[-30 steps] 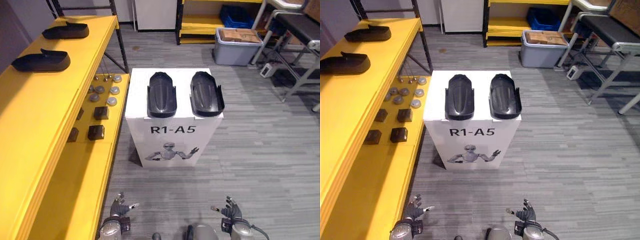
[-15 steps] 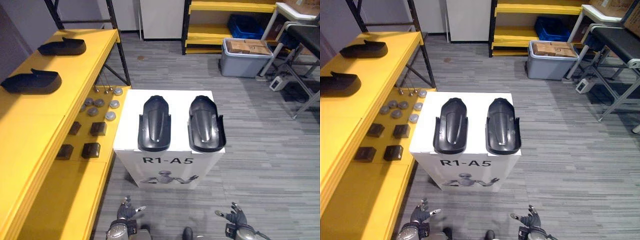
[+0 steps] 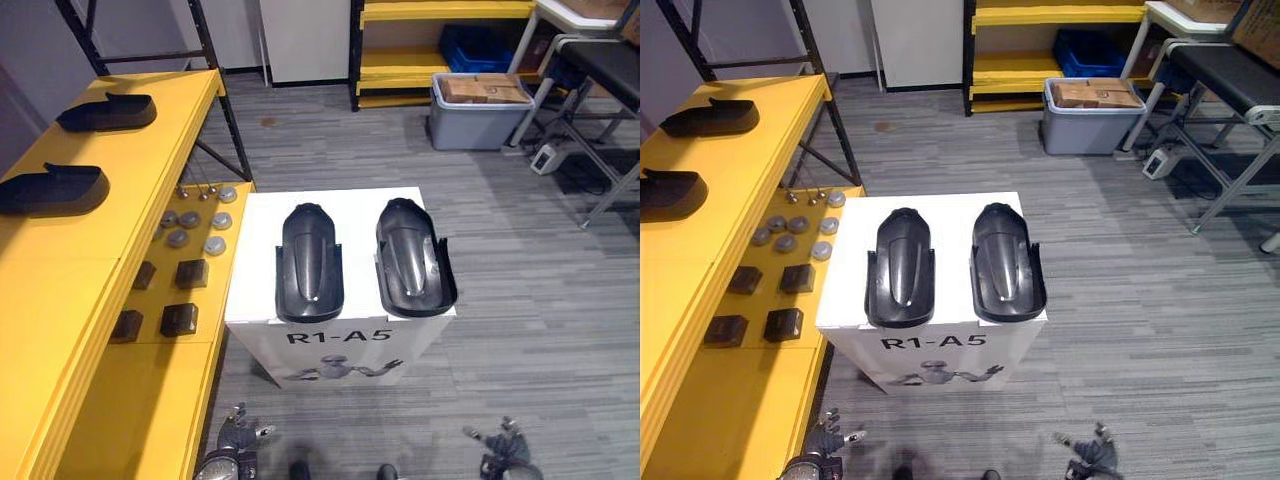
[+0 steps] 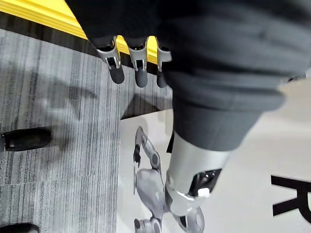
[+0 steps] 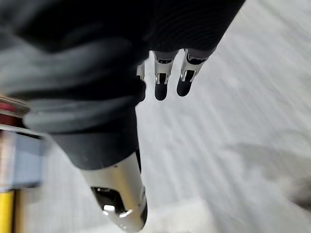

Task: Walk over and take plastic housings, then place them on the shelf

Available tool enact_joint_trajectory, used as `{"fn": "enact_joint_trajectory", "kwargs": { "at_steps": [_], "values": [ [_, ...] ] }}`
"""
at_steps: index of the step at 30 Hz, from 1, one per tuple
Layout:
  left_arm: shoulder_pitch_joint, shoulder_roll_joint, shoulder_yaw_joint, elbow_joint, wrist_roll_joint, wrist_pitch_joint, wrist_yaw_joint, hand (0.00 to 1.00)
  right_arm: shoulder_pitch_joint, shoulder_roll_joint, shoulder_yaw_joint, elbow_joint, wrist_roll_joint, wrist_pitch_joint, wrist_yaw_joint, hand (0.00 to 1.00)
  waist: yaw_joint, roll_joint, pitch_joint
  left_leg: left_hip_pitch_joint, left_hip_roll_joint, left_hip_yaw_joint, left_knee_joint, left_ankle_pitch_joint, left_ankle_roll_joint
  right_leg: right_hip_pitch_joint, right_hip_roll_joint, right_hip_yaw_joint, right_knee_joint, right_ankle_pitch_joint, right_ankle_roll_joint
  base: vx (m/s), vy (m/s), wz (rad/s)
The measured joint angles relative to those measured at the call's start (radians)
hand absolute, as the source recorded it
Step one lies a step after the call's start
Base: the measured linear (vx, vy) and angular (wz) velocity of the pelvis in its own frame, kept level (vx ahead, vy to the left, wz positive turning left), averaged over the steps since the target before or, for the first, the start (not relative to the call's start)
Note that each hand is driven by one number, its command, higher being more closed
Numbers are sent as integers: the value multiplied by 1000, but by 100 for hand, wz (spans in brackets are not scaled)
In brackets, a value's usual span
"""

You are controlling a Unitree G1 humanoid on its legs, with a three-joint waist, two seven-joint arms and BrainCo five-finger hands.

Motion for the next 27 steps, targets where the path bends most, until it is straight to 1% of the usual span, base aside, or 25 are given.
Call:
{"fn": "enact_joint_trajectory", "kwargs": {
  "at_steps": [1,2,4,6,10,12,13,16,17,21,24,26,27],
  "values": [
    [12,2,0,-15,6,0,-1,0,-1,-29,0,-87,-1,0,-4,0,-7,-3,-5,0,0,2,-2,0,0,-3,1,5,0,0,0,23,5,-12],
    [26,5,0,-32,9,-1,-3,0,-2,-54,0,-170,-4,0,-5,0,-6,-7,-15,-1,1,7,-6,0,0,-10,4,18,0,0,0,20,4,-16],
    [41,8,-1,-46,13,-2,-3,0,-10,-71,-1,-268,-10,-2,-11,0,-6,-14,-24,-1,2,18,-7,0,0,-15,5,26,-1,0,0,6,0,-16],
    [60,7,-2,-63,14,-5,-5,0,-32,-82,0,-391,-49,-5,-19,0,-6,-22,-36,-2,2,22,-7,0,0,-19,6,30,-1,1,0,-13,1,-8],
    [78,7,-3,-69,14,-11,-8,0,-91,-83,23,-491,-110,-23,-35,0,-3,-30,-43,-3,1,22,-7,2,4,-21,5,32,-2,3,0,-35,7,-2],
    [87,7,-7,-71,14,-11,-18,0,-125,-88,72,-527,-132,-33,-41,0,0,-30,-44,-4,0,22,-7,4,5,-28,5,32,-2,5,0,-68,9,0],
    [90,6,-13,-71,14,-11,-25,0,-150,-90,109,-533,-146,-39,-41,0,3,-30,-44,-5,0,19,-9,7,6,-28,5,30,-4,7,0,-62,7,3],
    [93,5,-32,-71,14,-11,-27,0,-192,-93,165,-517,-159,-39,-43,0,18,-30,-44,-6,-2,5,-21,16,8,-27,5,21,-12,11,-1,-35,4,9],
    [94,5,-34,-71,14,-11,-27,0,-207,-93,176,-504,-162,-39,-44,0,18,-30,-44,-7,-2,1,-25,20,9,-27,5,18,-13,11,-1,-17,4,17],
    [97,2,-48,-71,14,-11,-27,0,-306,-97,219,-382,-201,-36,-54,0,22,-30,-44,-17,-6,-34,-42,38,12,-25,2,-17,-19,12,-2,-8,5,24],
    [107,2,-57,-71,14,-11,-25,0,-362,-98,246,-309,-249,-20,-76,0,27,-30,-44,-28,-7,-55,-42,43,15,-13,0,-36,-30,16,-3,19,9,22],
    [110,2,-74,-71,14,-11,-23,0,-385,-98,251,-255,-280,-9,-90,0,40,-30,-44,-28,-8,-61,-42,45,16,-8,-1,-41,-33,16,-3,24,12,14],
    [111,-1,-81,-71,14,-11,-23,0,-407,-98,254,-216,-288,4,-98,0,46,-30,-44,-30,-10,-63,-43,48,20,-8,-2,-43,-34,16,-3,2,12,6]
  ]
}}
